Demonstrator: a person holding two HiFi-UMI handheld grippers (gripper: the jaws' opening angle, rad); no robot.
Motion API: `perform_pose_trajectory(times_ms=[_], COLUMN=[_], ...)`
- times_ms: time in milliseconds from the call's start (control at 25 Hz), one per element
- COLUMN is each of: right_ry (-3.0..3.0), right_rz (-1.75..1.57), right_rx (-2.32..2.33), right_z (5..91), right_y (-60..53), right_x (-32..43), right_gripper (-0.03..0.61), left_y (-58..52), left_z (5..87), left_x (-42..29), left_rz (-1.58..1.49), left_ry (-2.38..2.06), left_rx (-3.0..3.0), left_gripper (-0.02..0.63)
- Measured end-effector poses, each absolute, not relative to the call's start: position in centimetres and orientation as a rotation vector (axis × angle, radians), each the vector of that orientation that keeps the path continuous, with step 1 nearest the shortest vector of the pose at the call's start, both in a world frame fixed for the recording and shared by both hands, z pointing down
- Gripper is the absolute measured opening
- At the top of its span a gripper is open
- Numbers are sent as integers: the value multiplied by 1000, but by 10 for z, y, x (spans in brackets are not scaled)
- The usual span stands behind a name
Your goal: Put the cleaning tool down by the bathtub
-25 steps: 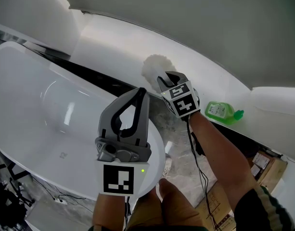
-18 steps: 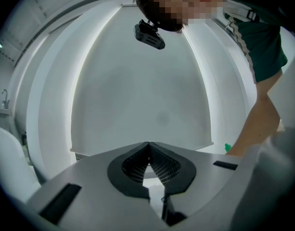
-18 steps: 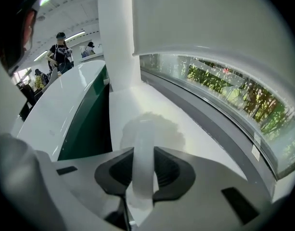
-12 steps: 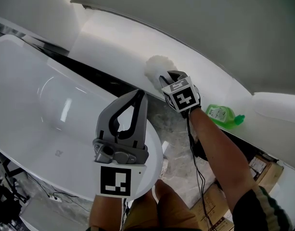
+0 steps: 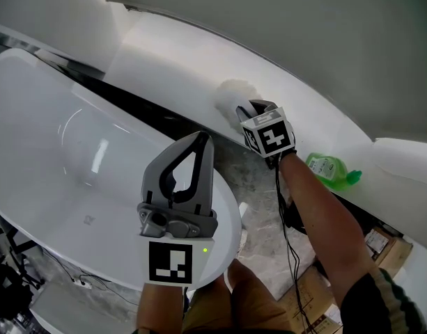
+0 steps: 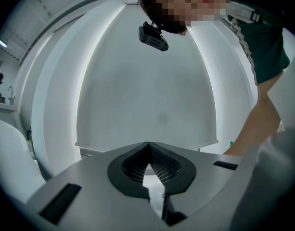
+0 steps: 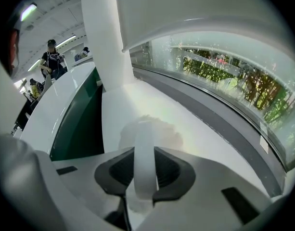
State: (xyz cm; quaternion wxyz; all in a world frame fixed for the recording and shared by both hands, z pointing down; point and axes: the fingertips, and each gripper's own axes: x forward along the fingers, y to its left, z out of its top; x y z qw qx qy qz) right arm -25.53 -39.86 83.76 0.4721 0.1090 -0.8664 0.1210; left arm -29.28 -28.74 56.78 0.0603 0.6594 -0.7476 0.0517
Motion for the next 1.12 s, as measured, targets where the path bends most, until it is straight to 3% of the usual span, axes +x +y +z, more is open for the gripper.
perform_pose_trajectory(times_ms=[960,1120], right_ry=[-2244,-2250], right_rz=[236,249], right_rx=[257,241], right_z=[834,833], right_y=[-397,-393], right_x=[-255,-256], right_gripper=[97,143], left_y=[-286,-286], left_z=[578,578], left_x=[-283,-282], left_rz=[162,171], left_ry=[-2258,-2251], left_rx=[1969,1975], left_gripper=[6,6])
